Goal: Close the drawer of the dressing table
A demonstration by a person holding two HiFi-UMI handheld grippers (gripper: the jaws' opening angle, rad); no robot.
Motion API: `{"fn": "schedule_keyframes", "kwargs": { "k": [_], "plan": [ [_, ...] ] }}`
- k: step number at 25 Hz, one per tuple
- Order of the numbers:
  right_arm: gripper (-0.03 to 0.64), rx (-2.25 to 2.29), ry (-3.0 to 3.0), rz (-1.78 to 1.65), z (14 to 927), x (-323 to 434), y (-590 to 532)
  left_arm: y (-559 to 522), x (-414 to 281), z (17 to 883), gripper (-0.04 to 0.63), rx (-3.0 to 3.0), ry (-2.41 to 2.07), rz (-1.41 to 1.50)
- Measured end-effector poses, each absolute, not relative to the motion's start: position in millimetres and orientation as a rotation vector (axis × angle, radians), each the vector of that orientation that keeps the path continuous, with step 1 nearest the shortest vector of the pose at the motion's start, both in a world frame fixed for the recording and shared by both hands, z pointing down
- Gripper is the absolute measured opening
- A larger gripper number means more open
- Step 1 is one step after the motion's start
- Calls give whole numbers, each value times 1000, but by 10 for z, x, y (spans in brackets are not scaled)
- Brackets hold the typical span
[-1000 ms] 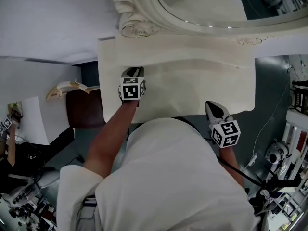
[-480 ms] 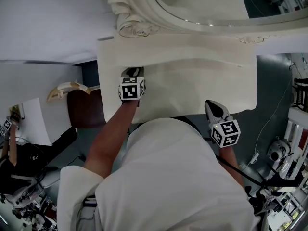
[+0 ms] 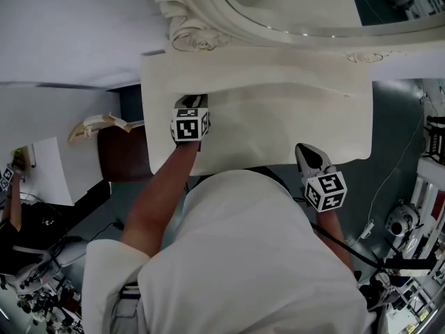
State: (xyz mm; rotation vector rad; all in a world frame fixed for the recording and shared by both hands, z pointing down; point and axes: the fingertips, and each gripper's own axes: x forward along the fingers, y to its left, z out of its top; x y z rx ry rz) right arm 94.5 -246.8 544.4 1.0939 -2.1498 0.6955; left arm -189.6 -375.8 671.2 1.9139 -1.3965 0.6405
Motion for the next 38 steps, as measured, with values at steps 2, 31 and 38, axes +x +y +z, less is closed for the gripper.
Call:
{"fn": "schedule_keyframes", "kwargs": {
  "k": [2, 31, 38],
  "plan": [
    [2, 1087, -2155, 695, 5444, 962, -2452, -3757, -1892, 6708, 98, 1908, -1406, 651],
    [2, 927, -2306, 604, 5388, 1582, -2271, -2999, -1609, 6294, 77, 1808, -1576, 659],
    [2, 808, -2363, 582, 5492, 1715, -2271, -2616, -1289, 6086, 2, 1812, -1601, 620]
  ]
}}
